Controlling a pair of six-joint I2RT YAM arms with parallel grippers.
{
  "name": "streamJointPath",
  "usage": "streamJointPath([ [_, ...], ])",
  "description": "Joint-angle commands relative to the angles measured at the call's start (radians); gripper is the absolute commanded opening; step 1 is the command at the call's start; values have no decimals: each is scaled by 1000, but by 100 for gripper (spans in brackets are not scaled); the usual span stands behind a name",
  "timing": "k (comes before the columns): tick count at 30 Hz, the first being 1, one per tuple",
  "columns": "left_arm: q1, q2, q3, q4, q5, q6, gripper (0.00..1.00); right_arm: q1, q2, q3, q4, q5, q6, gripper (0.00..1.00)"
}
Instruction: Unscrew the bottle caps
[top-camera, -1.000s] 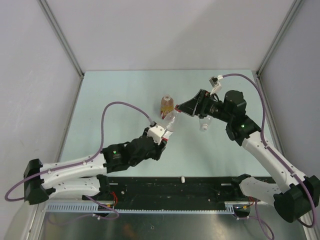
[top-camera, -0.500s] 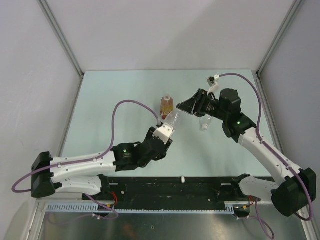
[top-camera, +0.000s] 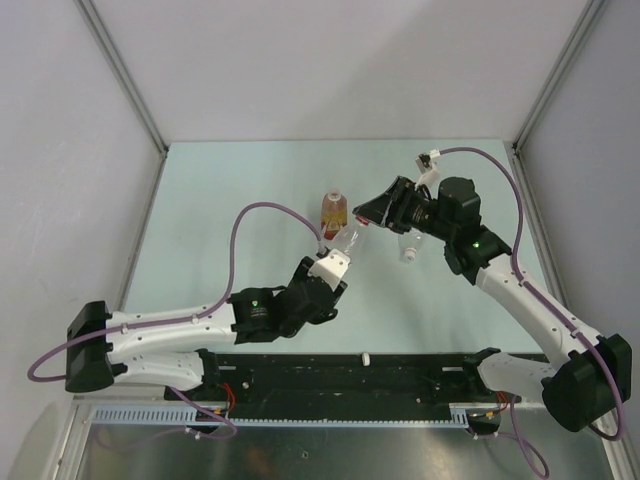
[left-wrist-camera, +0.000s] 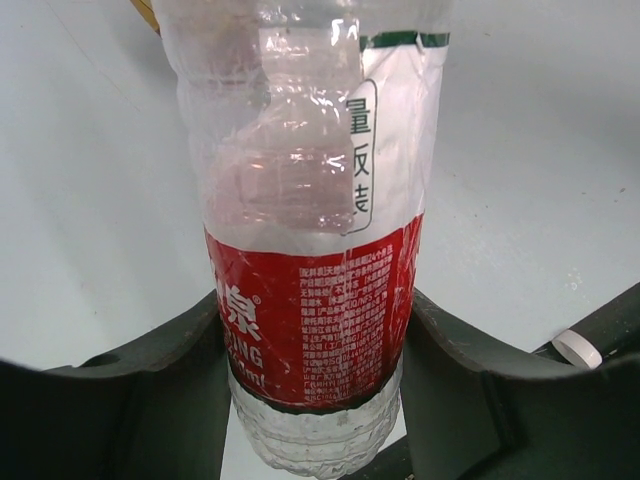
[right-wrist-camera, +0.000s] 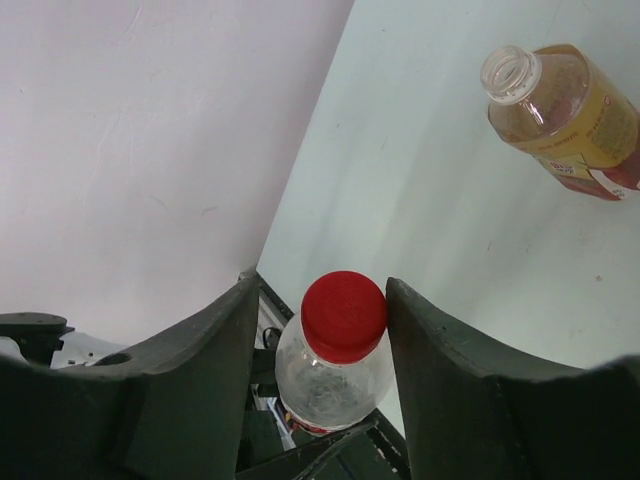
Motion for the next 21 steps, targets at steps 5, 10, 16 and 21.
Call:
streamJointPath([
  [5, -13, 21, 58, -6, -47, -21, 0, 3, -1, 41, 52, 27, 25, 40],
  [10, -38, 59, 87, -26, -78, -16, 0, 0, -13, 19, 67, 44, 43, 39],
  [16, -47, 79, 96, -29, -84, -14, 0, -10, -20, -15, 121, 22, 57, 2],
  [21, -48, 60, 78, -25, -79, -24, 0, -13, -31, -41, 173, -16, 47, 0],
])
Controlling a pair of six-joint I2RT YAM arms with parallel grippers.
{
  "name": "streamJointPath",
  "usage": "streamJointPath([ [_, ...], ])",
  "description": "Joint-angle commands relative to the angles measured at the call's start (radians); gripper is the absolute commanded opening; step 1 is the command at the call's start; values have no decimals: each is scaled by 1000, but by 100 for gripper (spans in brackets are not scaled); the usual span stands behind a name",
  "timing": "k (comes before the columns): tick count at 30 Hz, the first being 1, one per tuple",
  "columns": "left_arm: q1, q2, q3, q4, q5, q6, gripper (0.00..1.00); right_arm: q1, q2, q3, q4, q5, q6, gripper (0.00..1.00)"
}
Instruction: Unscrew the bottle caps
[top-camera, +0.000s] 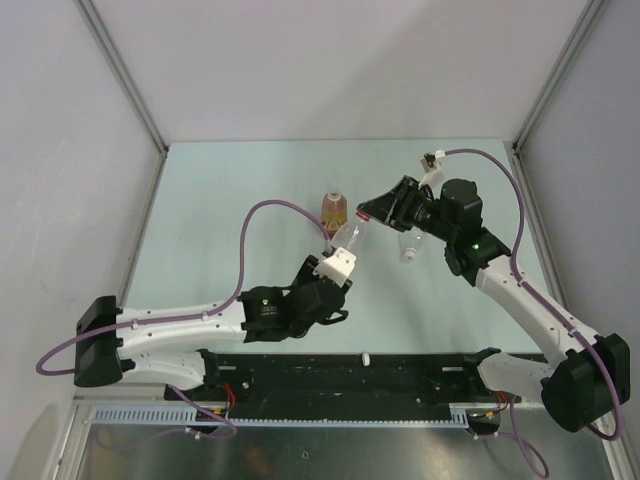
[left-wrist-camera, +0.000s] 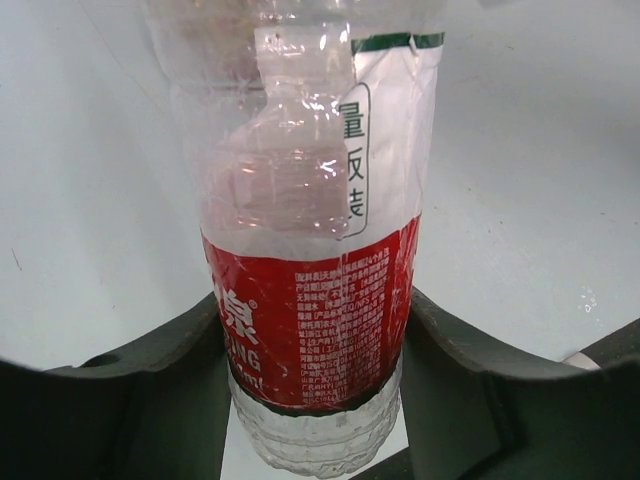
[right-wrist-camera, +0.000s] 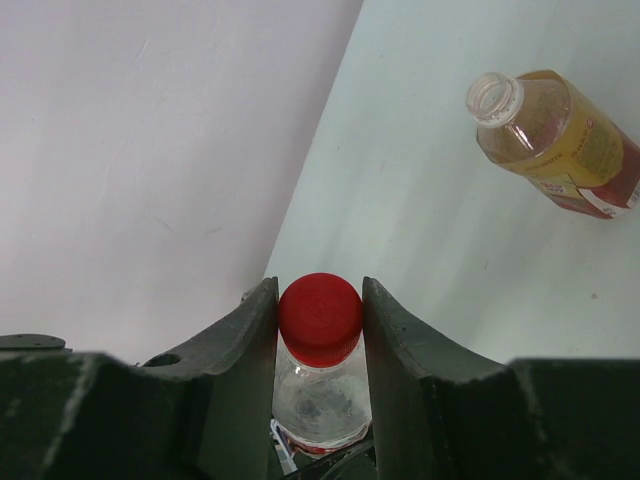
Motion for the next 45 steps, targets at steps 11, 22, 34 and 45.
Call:
streamJointPath([
  [11, -20, -109, -61, 99, 113, 24, 0, -5, -119, -83, 224, -128, -50, 0],
  [22, 25, -373, -253, 443, 558, 129, 0, -37, -194, -138, 388, -317, -84, 0],
  [34, 149, -506, -415, 809, 1084, 34, 0, -40, -247, -166, 517, -512, -106, 0],
  [45, 162, -490, -437, 1056, 1384, -22, 0, -6, -248, -170, 734, -727, -37, 0],
])
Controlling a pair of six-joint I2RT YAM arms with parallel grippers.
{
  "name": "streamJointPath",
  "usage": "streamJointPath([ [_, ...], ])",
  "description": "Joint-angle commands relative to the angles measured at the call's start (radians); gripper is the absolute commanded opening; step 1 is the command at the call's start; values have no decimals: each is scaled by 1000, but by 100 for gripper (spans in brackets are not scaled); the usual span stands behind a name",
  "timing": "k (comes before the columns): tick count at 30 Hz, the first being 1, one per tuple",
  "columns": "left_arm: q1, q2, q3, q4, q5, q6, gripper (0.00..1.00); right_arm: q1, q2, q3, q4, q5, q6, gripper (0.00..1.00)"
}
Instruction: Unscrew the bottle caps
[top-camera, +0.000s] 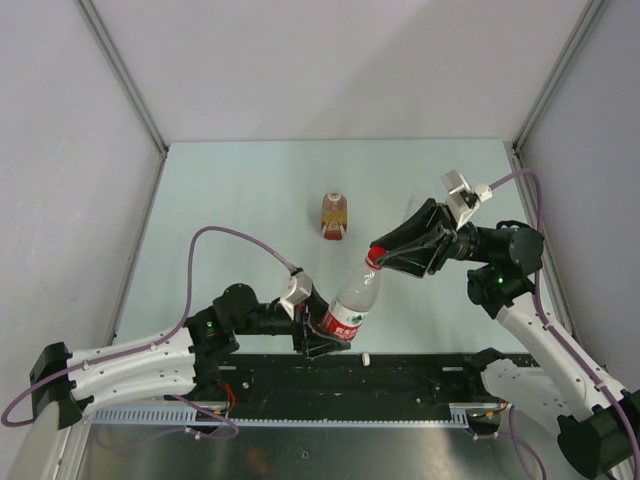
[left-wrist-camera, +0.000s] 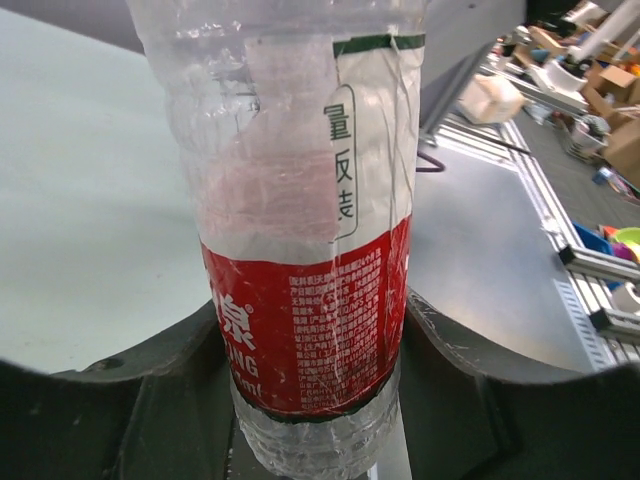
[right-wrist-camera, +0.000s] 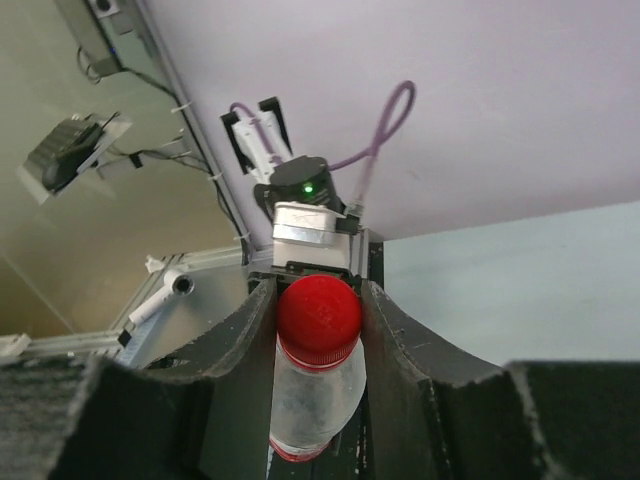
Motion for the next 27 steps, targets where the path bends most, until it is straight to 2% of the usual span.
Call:
streamJointPath([
  [1, -9, -23, 25, 315, 254, 21, 0, 19, 5, -18, 63, -94, -6, 0],
  [8, -7, -39, 13, 363, 273, 15, 0, 37, 1, -18, 62, -106, -12, 0],
  [9, -6, -41, 9, 363, 266, 15, 0, 37, 1, -18, 51, -100, -17, 3],
  [14, 2, -53, -22, 362, 201, 17, 0, 30, -11, -18, -13, -62, -49, 30],
  [20, 23, -98, -78, 343, 98, 24, 0, 7, -63, -18, -61, -1, -56, 54],
  [27, 40, -168, -111, 234, -26, 57, 0, -17, -137, -17, -113, 61, -73, 92],
])
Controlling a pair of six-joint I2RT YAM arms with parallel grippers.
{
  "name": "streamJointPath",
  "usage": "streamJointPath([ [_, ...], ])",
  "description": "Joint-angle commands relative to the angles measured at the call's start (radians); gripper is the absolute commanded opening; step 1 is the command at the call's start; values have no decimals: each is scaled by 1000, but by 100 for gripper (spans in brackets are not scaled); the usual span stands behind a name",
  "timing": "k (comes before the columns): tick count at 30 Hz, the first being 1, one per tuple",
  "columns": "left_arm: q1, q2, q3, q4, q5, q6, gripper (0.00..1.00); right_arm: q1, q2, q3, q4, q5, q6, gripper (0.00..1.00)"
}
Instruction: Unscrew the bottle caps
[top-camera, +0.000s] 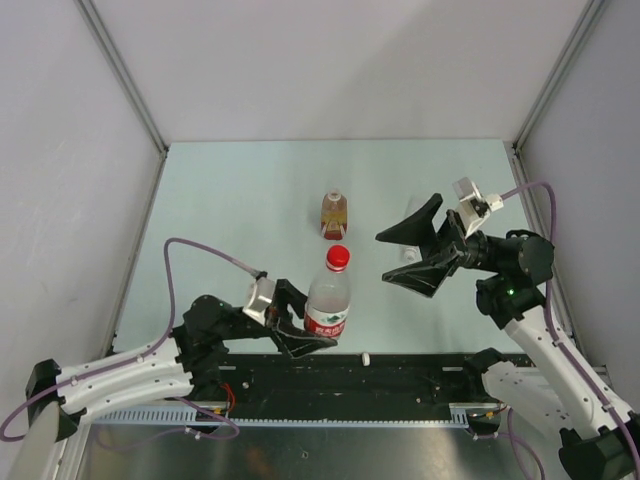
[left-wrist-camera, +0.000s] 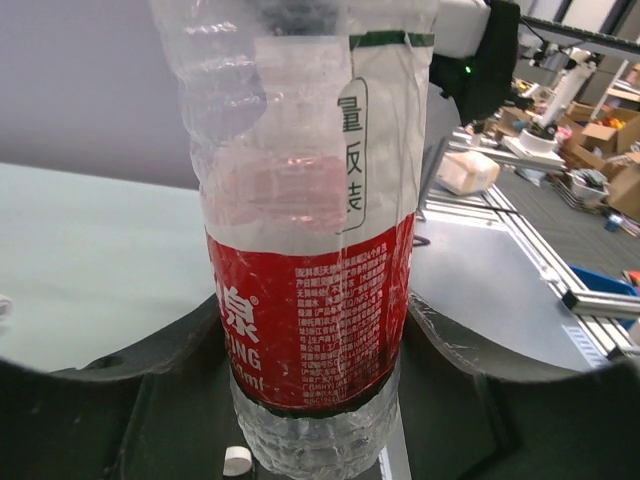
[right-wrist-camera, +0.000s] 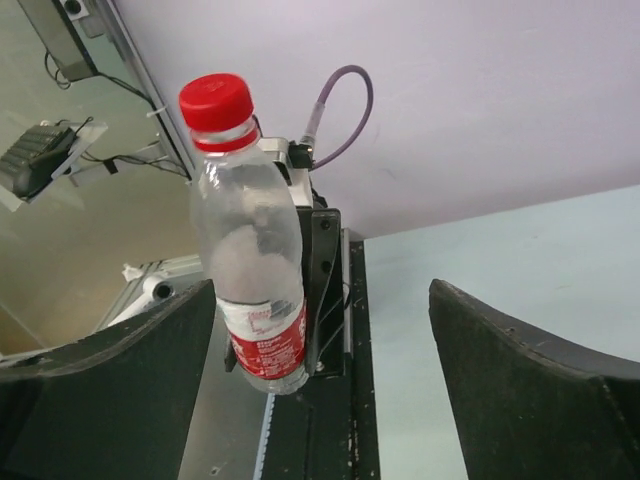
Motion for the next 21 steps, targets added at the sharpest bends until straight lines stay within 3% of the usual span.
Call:
streamJointPath([
  [1, 12, -40, -14, -16, -103, 64, 0, -12, -50, 5, -43, 61, -33, 96],
  [11, 11, -48, 59, -243, -300, 122, 0, -29, -62, 29, -201, 182, -85, 99],
  [21, 11, 121, 243, -486, -466, 162, 0, -30, -66, 46, -324, 346, -90, 99],
])
